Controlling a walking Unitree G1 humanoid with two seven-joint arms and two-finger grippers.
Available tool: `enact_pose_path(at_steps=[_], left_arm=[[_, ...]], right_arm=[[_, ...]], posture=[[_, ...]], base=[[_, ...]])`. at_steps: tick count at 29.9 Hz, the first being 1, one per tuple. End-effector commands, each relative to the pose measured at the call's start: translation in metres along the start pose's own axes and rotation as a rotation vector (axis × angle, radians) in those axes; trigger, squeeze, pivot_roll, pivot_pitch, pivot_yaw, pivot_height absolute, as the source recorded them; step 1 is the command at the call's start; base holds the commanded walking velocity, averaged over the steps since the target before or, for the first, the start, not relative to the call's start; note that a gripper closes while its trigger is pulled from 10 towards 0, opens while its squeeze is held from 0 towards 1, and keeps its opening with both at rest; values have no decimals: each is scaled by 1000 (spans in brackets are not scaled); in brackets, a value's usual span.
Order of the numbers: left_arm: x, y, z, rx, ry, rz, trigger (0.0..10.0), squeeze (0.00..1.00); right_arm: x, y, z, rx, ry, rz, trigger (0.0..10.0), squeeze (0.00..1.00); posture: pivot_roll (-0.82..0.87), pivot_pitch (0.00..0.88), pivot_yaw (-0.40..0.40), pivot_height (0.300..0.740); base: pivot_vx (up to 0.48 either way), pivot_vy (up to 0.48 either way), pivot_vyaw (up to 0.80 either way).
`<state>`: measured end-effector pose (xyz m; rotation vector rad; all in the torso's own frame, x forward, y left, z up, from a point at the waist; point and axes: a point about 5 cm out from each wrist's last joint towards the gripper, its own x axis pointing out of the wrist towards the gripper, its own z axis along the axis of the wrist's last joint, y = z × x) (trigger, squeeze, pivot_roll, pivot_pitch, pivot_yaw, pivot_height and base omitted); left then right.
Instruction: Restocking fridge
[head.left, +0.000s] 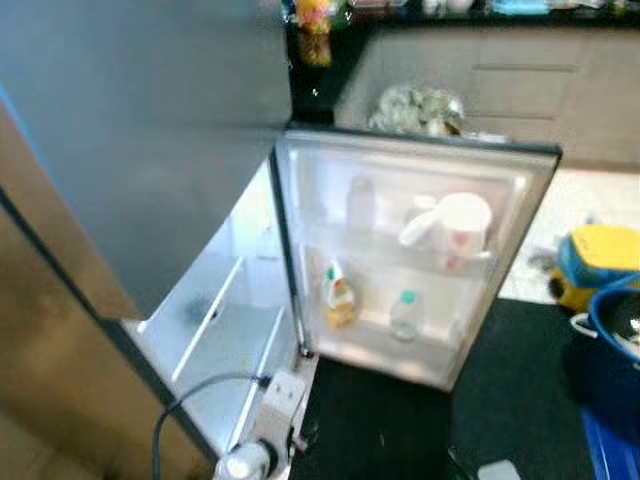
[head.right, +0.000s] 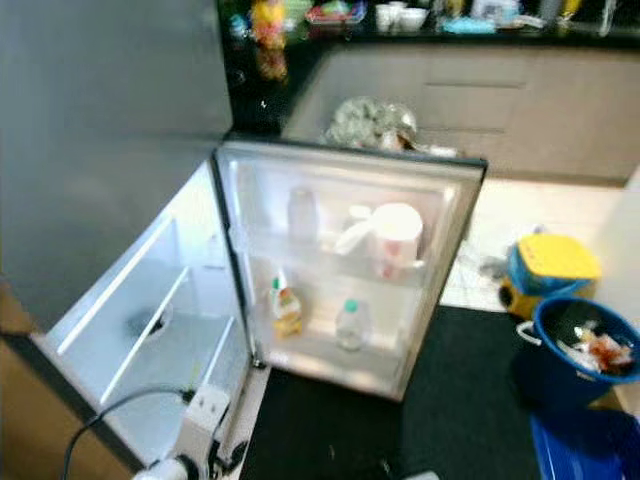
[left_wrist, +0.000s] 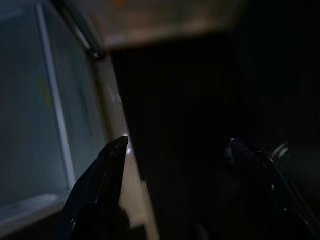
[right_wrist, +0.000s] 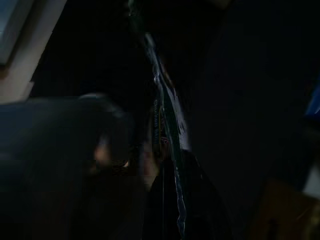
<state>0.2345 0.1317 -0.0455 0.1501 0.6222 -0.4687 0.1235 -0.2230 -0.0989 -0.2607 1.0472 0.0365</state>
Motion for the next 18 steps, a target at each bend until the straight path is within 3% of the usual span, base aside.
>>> enact_pose_path(at_steps=[1,10,15,18], left_arm=[[1,-1,1,24,2,-11,10000,0],[2,-1,7,74,-19,-27,10000,0],[3,2,10,37,-32,-12,10000,0],[3,4,11,20,-36,0,10000,0]], right_arm=[[0,-2,0,13,-5,-9,10000,0],[-1,-4,-5,25,12,-16,10000,0],[-1,-3,-4,29,10,-15,10000,0],[0,-2,-2,3,3,-9,10000,0]], posture=[[-150,63,99,740],[-148,66,101,740],[-144,66,103,740],[-143,66,100,740]], base=[[0,0,-800],[0,0,-792],[0,0,-788],[0,0,0]])
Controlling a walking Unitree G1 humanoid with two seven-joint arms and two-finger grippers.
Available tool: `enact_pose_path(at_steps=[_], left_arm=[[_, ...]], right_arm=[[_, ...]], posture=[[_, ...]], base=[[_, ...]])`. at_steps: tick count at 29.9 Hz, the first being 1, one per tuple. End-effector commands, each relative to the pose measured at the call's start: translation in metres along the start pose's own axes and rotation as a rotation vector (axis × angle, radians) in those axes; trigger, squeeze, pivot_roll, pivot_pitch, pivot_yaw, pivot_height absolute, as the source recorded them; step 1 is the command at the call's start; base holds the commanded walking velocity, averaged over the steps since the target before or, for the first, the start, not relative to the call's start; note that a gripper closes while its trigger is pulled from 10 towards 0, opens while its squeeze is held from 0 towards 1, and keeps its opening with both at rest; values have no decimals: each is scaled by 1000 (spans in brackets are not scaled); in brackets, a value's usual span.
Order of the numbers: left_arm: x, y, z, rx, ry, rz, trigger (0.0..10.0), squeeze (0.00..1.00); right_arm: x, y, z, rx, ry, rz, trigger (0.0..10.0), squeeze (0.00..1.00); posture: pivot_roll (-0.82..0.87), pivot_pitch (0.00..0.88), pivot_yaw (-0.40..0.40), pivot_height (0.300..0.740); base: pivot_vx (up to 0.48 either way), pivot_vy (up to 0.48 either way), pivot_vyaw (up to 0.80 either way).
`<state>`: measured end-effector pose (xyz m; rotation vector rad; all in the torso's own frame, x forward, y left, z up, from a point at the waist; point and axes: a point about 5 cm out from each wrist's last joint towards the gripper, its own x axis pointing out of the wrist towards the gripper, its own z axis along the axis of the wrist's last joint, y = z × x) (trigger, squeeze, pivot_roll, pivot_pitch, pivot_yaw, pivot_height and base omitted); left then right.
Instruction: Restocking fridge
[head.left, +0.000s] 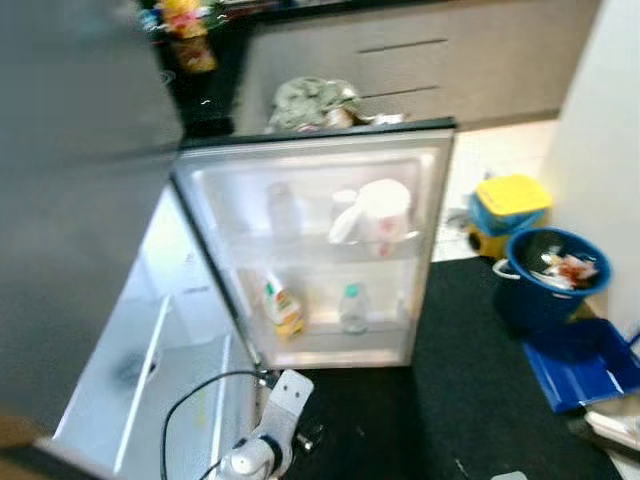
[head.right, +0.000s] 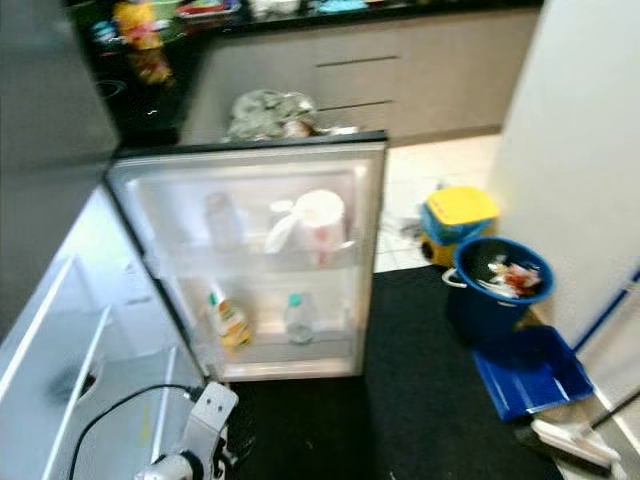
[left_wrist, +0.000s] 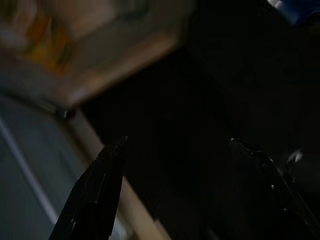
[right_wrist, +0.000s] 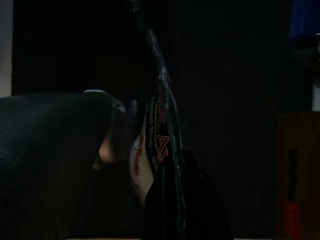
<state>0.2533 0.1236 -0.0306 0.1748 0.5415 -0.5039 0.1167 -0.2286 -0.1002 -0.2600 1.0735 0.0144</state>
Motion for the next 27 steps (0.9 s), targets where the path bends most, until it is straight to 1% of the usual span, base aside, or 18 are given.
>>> enact_pose_path(at_steps=[1,3,4,12,27], left_arm=[[-6,2,-13,-33,35,20,10000,0],[-5,1,-12,-39,30,24,10000,0],[-5,1,-12,-45,23,28,10000,0],[-6,0,-14,-73,20,38,10000,0],[-5,0,-12,-72,14,37,10000,0]], right_arm=[[1,2,7,-20,-28,9,10000,0],[2,1,8,-27,-28,9,10000,0],[2,1,8,-29,-29,8,10000,0],[1,3,6,-43,-32,11,10000,0],[1,4,5,-63,-35,14,10000,0]], posture=[[-143,66,100,740],[-143,66,98,740],[-143,67,96,740],[-143,67,93,740],[-145,67,94,740]], base=[[0,0,0],[0,0,0],[0,-435,0],[0,-480,0],[0,-480,0]])
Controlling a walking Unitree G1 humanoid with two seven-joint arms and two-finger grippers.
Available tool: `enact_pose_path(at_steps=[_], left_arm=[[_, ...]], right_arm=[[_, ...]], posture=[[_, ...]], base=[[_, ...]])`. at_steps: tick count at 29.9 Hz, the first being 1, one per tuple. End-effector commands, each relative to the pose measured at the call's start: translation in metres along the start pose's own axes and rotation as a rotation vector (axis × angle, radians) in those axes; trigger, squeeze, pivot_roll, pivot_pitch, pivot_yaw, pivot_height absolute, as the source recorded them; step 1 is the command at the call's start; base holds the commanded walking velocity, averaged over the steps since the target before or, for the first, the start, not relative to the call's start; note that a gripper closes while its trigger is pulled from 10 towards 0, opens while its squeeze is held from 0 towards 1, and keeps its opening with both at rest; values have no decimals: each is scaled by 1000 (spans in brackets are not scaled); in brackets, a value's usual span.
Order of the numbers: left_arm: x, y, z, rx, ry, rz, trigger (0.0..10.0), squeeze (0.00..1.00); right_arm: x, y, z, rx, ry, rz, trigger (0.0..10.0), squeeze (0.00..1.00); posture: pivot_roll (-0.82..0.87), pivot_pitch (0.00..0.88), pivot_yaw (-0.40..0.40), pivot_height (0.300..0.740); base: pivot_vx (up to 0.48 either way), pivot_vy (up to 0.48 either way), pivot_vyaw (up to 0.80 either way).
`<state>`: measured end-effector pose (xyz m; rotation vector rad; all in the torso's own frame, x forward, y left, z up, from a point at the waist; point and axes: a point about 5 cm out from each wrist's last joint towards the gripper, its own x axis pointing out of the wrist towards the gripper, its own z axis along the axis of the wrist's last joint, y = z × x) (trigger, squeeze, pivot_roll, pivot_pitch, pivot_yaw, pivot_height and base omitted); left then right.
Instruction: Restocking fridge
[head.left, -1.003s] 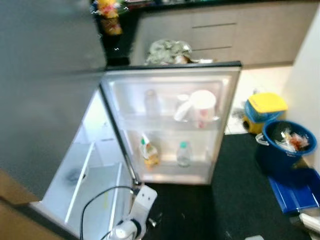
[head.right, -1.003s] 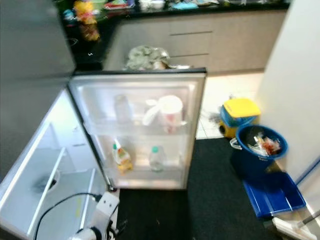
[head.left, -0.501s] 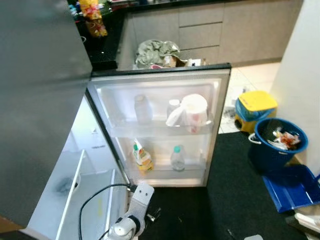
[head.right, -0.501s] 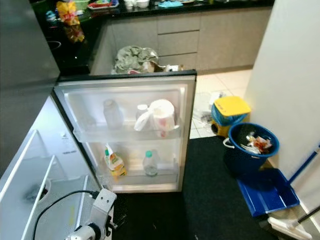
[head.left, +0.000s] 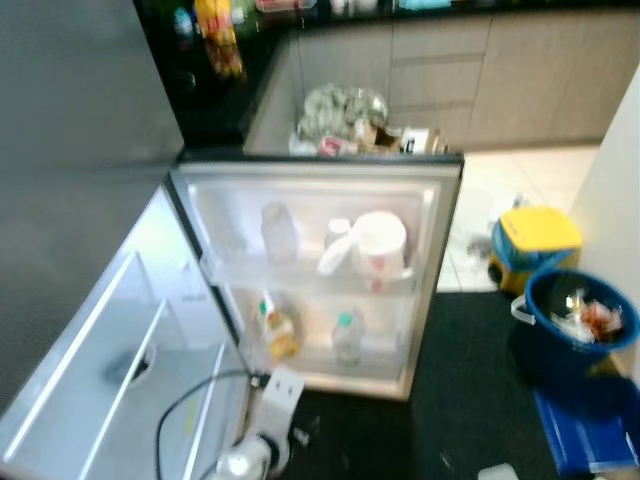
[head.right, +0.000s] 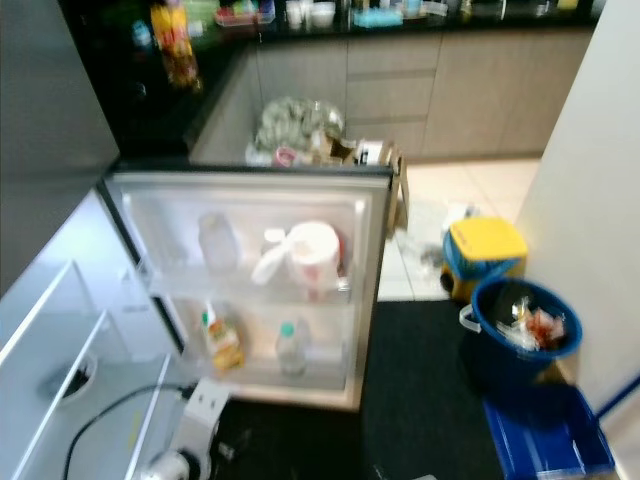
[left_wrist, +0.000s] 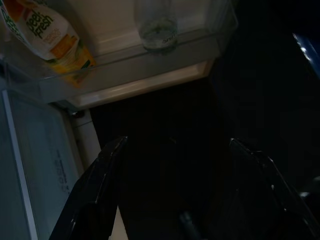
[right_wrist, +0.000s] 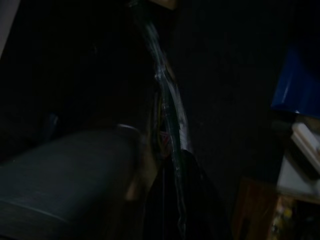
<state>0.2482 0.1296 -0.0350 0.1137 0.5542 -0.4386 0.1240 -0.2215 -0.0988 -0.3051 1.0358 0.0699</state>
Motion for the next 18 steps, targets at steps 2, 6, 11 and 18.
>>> enact_pose_path(at_steps=[2,6,11,18], left_arm=[[-2,-2,-4,2,7,-6,10000,0],[-2,2,-4,-33,10,22,10000,0],[-2,3,-4,-27,9,27,10000,0],[-3,8,-2,-33,-9,56,10000,0]], right_arm=[[-1,-1,-3,-3,5,-4,10000,0],[-1,-1,-3,-9,3,-2,10000,0],[-1,-2,-3,-19,0,0,10000,0],[0,-1,2,-33,-10,4,10000,0]], posture=[[-145,69,94,740],[-145,69,94,740],[-145,69,91,740],[-143,68,89,740]], base=[[0,-240,0],[0,0,0],[0,0,0],[0,0,0]])
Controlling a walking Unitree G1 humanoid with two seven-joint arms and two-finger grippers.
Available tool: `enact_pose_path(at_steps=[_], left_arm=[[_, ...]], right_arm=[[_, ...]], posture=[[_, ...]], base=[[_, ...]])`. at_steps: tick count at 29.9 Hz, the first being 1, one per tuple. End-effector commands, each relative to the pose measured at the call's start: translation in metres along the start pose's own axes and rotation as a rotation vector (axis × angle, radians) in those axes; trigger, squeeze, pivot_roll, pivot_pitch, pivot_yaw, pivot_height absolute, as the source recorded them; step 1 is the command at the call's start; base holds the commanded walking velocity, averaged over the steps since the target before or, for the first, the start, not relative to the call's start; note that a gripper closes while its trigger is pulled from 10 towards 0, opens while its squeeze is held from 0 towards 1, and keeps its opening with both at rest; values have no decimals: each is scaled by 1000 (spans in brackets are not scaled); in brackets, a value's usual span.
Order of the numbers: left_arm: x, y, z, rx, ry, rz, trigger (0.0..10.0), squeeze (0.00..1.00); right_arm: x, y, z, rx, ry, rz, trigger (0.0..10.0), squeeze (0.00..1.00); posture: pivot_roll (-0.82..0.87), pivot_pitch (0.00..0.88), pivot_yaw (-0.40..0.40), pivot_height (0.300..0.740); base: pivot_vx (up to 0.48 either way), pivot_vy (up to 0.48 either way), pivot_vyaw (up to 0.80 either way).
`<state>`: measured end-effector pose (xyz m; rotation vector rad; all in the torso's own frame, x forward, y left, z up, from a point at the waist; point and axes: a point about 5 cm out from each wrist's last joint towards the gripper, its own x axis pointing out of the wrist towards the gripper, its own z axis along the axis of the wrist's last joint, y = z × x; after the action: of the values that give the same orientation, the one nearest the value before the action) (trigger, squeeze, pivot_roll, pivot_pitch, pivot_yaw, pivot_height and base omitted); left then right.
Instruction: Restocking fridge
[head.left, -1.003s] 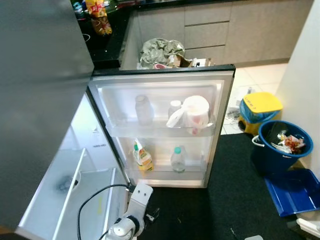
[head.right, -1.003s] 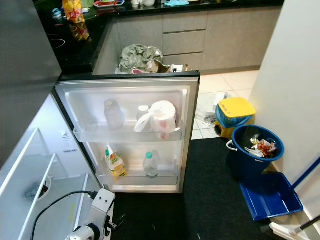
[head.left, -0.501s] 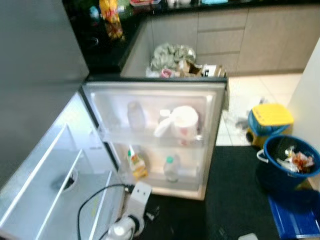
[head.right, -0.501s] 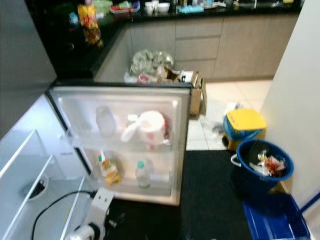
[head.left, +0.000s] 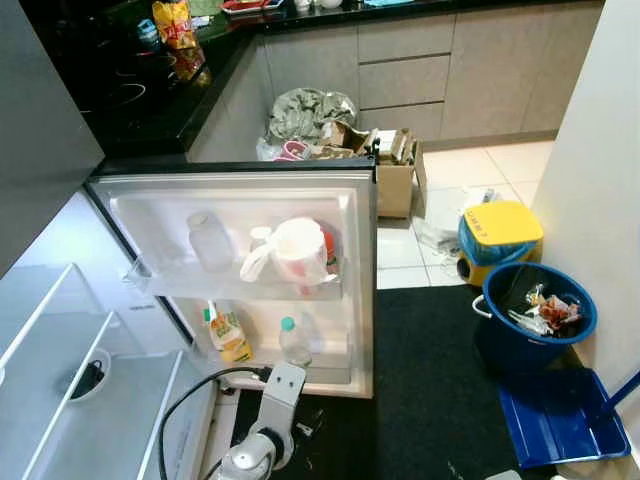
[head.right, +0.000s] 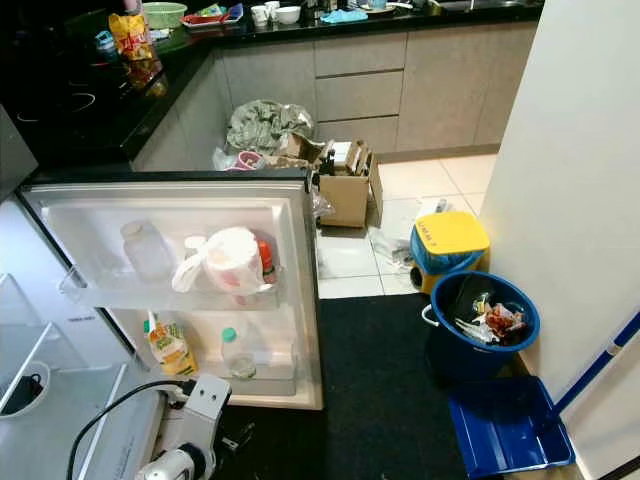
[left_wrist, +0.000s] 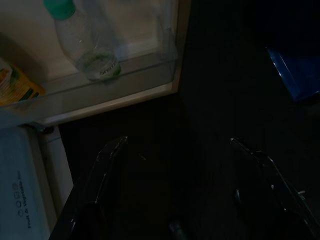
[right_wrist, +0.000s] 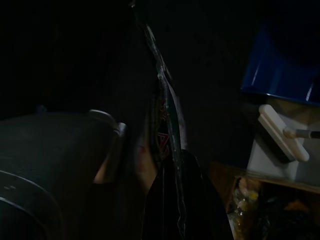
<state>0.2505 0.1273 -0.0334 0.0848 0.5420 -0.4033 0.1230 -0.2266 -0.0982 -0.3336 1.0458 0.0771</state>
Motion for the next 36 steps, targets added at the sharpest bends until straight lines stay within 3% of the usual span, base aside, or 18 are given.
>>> enact_pose_path(at_steps=[1,15,21,27,29,36], left_arm=[[-4,9,-4,11,11,22,10000,0],[-3,6,-4,31,17,1,10000,0],[-2,7,2,25,-7,-4,10000,0],[-2,6,3,30,-26,-17,10000,0],[-4,4,0,80,-17,-42,10000,0],[-4,3,-2,77,-12,-38,10000,0]], right_arm=[[1,4,5,-7,-22,10,10000,0],[3,12,10,-8,-29,19,10000,0],[6,14,27,-27,-58,20,10000,0],[6,8,26,-38,-70,17,10000,0],[5,7,26,-41,-76,16,10000,0],[5,8,24,-41,-74,18,10000,0]], posture=[[-142,67,89,740],[-144,64,96,740],[-139,49,87,740],[-136,41,84,740],[-139,39,86,740],[-141,35,91,740]], base=[[0,0,0],[0,405,0],[0,452,0],[0,0,0],[0,-480,0],[0,-447,0]])
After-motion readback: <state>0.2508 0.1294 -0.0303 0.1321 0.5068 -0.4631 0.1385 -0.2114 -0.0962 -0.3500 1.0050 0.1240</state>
